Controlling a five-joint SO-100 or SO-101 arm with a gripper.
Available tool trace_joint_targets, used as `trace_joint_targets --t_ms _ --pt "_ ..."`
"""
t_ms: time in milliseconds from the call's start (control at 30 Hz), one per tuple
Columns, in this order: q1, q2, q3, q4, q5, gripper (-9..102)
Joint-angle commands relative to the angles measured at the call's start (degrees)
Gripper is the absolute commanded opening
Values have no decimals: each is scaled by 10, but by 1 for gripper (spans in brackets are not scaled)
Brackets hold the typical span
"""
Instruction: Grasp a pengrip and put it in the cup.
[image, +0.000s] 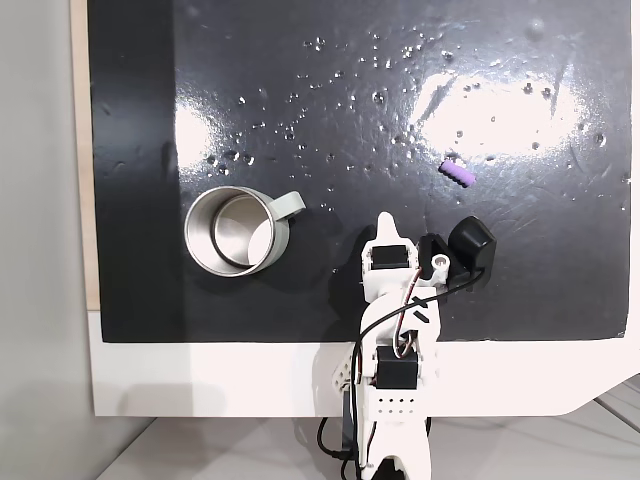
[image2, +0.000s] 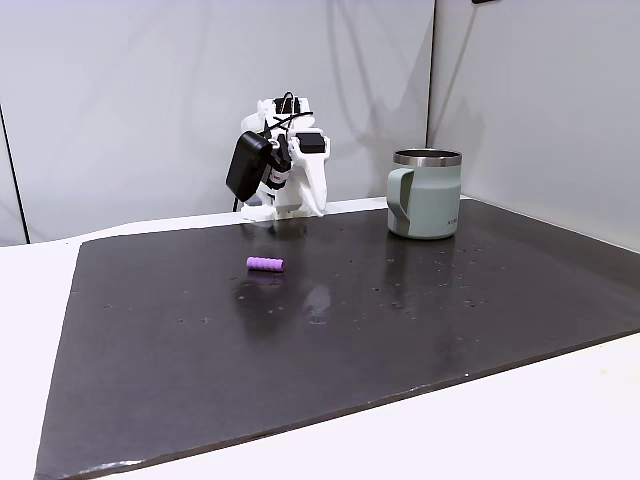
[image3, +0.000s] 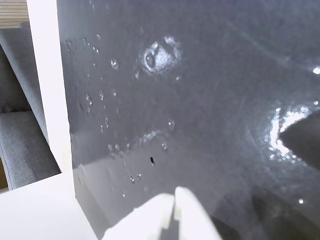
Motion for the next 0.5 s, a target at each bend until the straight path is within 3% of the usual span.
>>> trace_joint_targets --t_ms 0,467 --pt "16 7 10 -62 22 0" --pt "22 8 1 -67 18 0"
